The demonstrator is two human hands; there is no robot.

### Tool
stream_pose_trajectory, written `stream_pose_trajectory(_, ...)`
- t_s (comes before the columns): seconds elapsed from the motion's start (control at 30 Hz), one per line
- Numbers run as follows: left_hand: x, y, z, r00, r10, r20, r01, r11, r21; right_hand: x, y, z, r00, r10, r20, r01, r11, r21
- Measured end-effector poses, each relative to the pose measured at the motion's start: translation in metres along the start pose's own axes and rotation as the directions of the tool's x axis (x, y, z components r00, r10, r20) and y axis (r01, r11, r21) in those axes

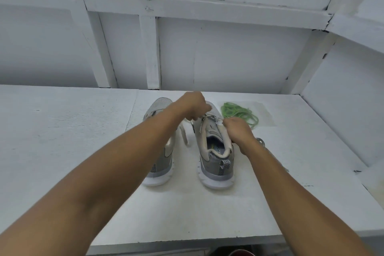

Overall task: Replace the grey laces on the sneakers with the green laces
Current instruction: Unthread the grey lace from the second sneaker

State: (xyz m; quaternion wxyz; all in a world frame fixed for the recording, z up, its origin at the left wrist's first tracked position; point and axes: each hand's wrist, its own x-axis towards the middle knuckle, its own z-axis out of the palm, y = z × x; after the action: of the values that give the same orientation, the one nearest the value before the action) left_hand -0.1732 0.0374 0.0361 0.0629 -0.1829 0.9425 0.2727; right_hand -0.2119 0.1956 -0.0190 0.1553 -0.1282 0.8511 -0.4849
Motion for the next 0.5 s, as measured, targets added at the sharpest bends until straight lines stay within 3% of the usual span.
stream_pose_trajectory(0.2,0.001,-0.001,0.023,0.982,-0.191,-0.001,0.185,0.953,-0.238,0.011,-0.022,-0.017,0.980,0.000,0.198,0.053,0.963,-0.263)
stream_pose_trajectory(0.37,0.000,-0.009,0.024,0.961,-0.275,0.011,0.251,0.860,-0.444,0.030,-0.042,-0.018,0.958,-0.208,0.195,0.277,0.841,-0.464)
stream_pose_trajectory(0.5,-0.001,-0.014,0.026,0.955,-0.293,0.043,0.270,0.805,-0.528,0.039,-0.056,-0.005,0.913,-0.256,0.318,0.398,0.734,-0.550)
